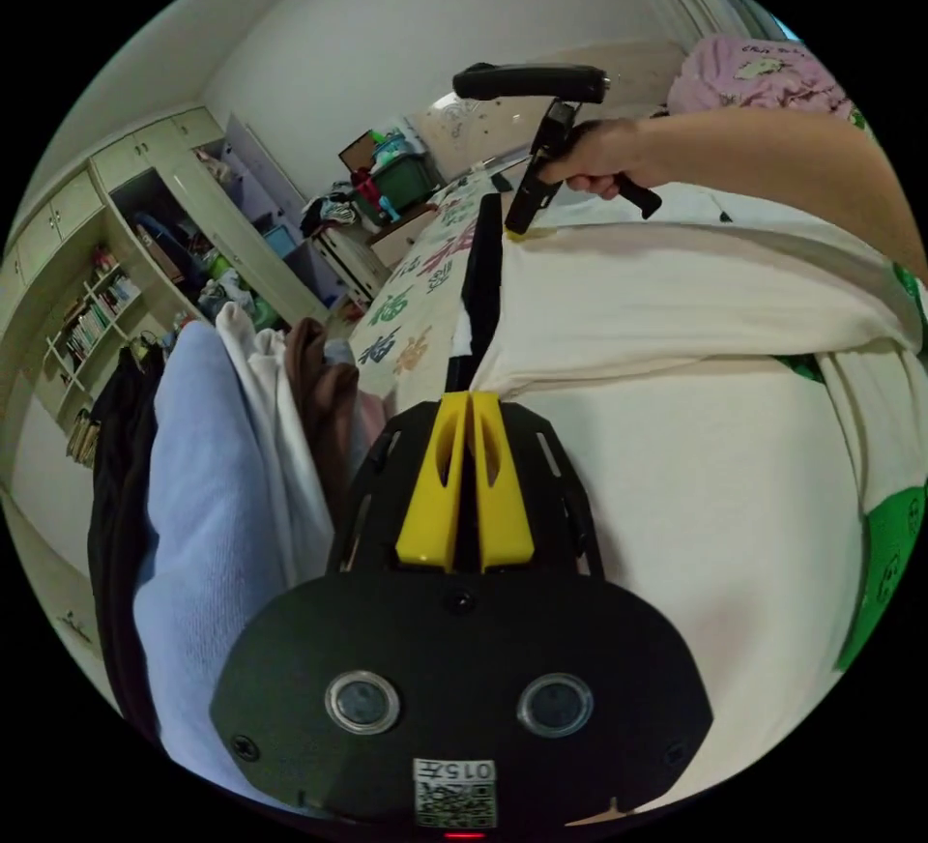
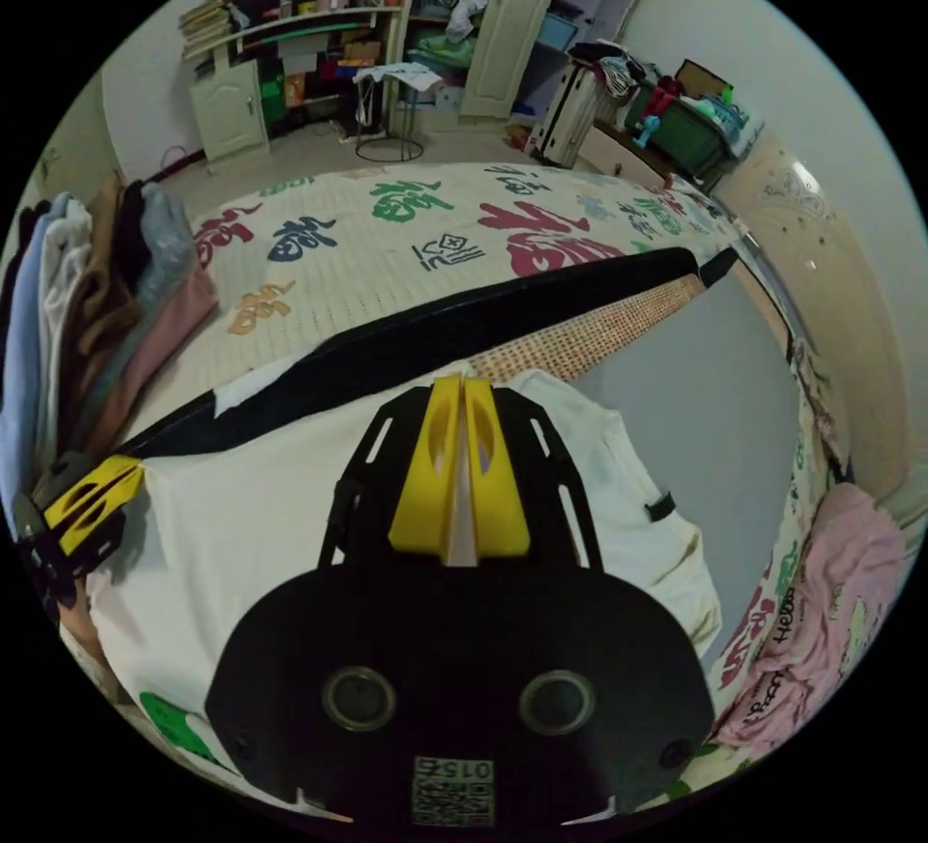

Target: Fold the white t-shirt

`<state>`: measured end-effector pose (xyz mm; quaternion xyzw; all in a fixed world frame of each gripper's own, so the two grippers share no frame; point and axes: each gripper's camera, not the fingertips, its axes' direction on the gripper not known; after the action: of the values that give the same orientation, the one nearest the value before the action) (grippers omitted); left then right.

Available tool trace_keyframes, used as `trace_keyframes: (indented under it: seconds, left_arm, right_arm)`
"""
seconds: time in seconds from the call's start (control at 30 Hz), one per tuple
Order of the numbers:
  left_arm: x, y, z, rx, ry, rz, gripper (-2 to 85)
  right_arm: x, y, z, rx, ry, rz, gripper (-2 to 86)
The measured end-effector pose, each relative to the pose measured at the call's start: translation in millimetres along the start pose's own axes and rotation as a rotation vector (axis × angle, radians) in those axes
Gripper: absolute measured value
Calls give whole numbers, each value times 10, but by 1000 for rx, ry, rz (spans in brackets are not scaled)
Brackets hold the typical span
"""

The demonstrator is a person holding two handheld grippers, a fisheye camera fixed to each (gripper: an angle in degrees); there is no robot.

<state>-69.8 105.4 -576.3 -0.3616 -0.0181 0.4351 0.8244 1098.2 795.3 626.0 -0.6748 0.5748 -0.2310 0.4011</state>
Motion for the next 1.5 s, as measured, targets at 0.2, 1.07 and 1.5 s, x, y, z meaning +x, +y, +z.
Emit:
trace_keyframes:
  seconds: [0.2,1.07,1.5]
  left_arm:
    - [-225,-64,111,-62,3,7,-2]
    - [-49,-1210,-1621,183,105,114,15]
    - [1636,-2193,-1555,63,573,476,15]
  right_arm:
    - [143,365,-310,22,-43,10,-1]
    - [2369,6672,-3374,223,-558,5,124]
    - [2325,7381,-3408,91,-457,-175,0]
